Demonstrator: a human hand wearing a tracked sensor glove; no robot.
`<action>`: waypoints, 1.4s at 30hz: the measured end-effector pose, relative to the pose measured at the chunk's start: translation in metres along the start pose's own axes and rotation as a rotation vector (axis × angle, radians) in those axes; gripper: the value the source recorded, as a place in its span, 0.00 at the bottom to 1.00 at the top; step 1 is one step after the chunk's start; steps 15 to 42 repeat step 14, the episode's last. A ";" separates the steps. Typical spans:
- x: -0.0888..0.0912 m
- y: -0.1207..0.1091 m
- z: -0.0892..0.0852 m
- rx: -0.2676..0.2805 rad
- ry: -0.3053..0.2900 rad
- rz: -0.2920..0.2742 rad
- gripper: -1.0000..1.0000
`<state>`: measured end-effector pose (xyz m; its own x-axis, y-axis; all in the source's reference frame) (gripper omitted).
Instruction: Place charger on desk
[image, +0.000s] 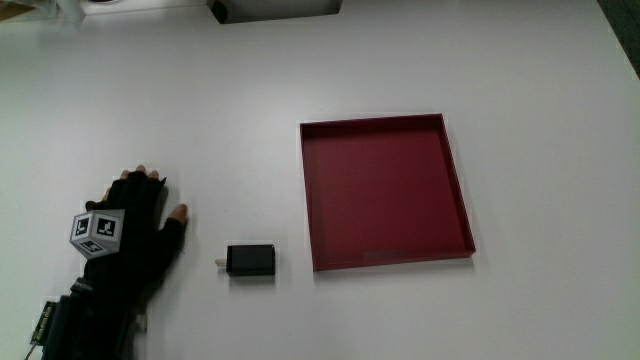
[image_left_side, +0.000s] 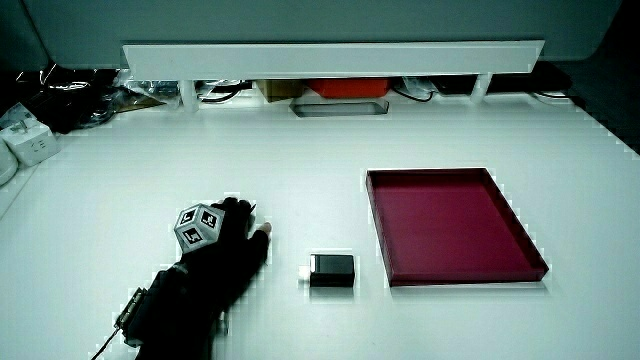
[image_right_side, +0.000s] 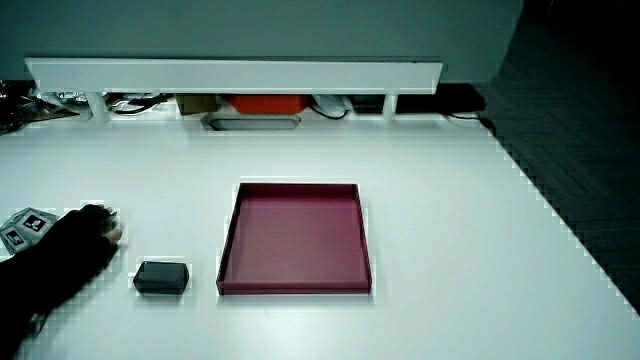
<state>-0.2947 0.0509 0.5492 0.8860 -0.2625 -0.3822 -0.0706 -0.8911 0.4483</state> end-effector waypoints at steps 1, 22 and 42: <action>-0.004 0.001 -0.005 -0.018 -0.004 -0.013 0.00; -0.004 -0.005 -0.015 -0.016 0.013 -0.004 0.00; -0.004 -0.005 -0.015 -0.016 0.013 -0.004 0.00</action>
